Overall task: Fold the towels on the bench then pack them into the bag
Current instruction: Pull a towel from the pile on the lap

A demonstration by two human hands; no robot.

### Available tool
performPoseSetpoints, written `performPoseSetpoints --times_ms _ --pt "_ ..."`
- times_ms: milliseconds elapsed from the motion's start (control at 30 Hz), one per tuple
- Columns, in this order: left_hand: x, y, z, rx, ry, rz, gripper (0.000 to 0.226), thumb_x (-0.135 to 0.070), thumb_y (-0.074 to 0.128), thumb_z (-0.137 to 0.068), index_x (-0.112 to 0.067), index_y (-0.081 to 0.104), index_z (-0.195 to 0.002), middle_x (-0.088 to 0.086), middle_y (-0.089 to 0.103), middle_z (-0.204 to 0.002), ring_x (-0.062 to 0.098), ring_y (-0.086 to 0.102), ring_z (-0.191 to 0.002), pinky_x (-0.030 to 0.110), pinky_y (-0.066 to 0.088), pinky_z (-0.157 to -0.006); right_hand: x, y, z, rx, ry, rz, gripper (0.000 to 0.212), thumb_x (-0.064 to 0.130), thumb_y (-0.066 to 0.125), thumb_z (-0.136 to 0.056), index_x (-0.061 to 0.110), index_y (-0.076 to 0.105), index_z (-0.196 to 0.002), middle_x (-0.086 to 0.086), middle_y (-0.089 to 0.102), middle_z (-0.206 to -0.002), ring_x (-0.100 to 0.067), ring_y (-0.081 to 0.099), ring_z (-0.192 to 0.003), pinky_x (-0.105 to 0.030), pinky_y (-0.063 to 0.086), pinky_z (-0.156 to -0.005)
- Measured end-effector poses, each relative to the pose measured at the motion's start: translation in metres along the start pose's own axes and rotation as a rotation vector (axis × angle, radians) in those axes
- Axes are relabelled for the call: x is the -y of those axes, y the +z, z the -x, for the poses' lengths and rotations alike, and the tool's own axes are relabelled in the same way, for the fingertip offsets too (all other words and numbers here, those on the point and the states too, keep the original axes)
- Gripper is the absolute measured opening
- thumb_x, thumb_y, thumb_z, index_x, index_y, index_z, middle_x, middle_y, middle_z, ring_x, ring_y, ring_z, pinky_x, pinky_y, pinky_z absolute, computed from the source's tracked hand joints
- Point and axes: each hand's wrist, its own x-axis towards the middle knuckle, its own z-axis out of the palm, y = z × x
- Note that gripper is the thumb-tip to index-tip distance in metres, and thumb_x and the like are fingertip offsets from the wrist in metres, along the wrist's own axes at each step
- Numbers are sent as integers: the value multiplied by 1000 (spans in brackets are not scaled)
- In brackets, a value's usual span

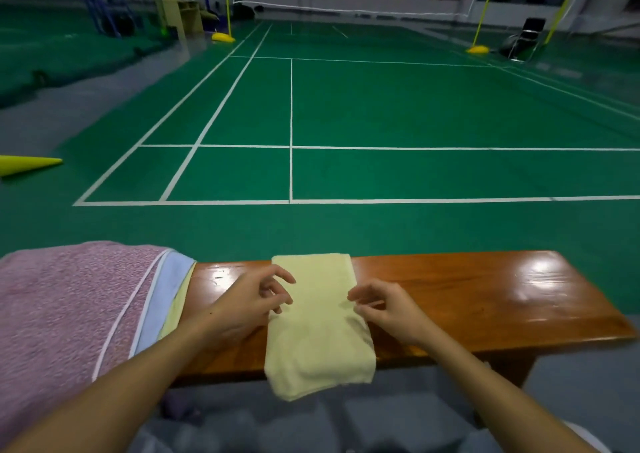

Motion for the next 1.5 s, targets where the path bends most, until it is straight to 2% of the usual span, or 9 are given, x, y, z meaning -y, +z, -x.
performPoseSetpoints --times_ms 167,367,467,567,867,1033,1200,1400,1500 --pt "35 15 30 185 106 -322 22 -35 74 -91 -40 70 -112 -21 72 -111 5 66 -101 35 56 -89 -30 11 41 158 -42 196 33 41 75 -90 44 70 -122 23 64 -129 -3 52 -125 -31 47 -108" --pt "66 24 56 170 399 -793 64 -73 56 -92 -40 49 -147 -14 42 -159 7 40 -145 36 41 -117 -43 23 51 249 -178 545 75 44 79 -82 52 43 -148 33 26 -160 -3 18 -148 -34 21 -119" --pt "77 26 62 255 411 -1027 92 -67 66 -84 -38 25 -161 -9 15 -173 12 19 -156 35 26 -124 -47 30 51 209 -247 695 88 38 82 -81 49 32 -152 22 21 -165 -12 19 -148 -36 24 -120" --pt "78 34 60 181 442 -1095 88 -56 71 -85 -33 31 -159 -1 27 -170 22 32 -153 43 40 -119 -52 40 48 97 -317 776 84 44 83 -79 41 38 -149 10 33 -161 -20 32 -143 -41 39 -117" --pt "71 32 62 -23 480 -563 30 -41 58 -104 -40 67 -133 -19 56 -150 7 49 -143 45 49 -112 -48 43 49 -103 -400 503 28 40 63 -97 39 70 -124 16 49 -151 -19 34 -146 -46 43 -113" --pt "19 24 67 -100 300 -171 31 -4 66 -100 -30 77 -111 -35 70 -96 -15 63 -85 5 45 -75 -19 24 62 -69 -234 24 21 30 62 -106 30 75 -122 23 65 -134 -9 47 -140 -31 46 -108" --pt "3 29 68 -16 157 59 29 -19 61 -103 -38 76 -87 -19 60 -70 -2 49 -66 20 37 -60 -3 23 67 -123 -80 -337 37 44 58 -104 12 76 -99 -9 72 -92 -19 62 -82 -41 47 -72" --pt "-2 33 43 -111 -25 355 23 -32 64 -103 -15 77 -111 14 77 -86 20 68 -72 31 49 -61 3 28 39 -204 57 -480 45 42 58 -105 2 72 -88 -16 71 -82 -19 61 -70 -34 45 -64" --pt "-7 39 20 -223 -165 385 23 -25 59 -105 -8 75 -105 4 75 -74 11 66 -60 23 47 -51 0 31 9 -299 109 -411 43 40 62 -103 2 73 -85 -19 72 -82 -24 63 -66 -37 46 -60"
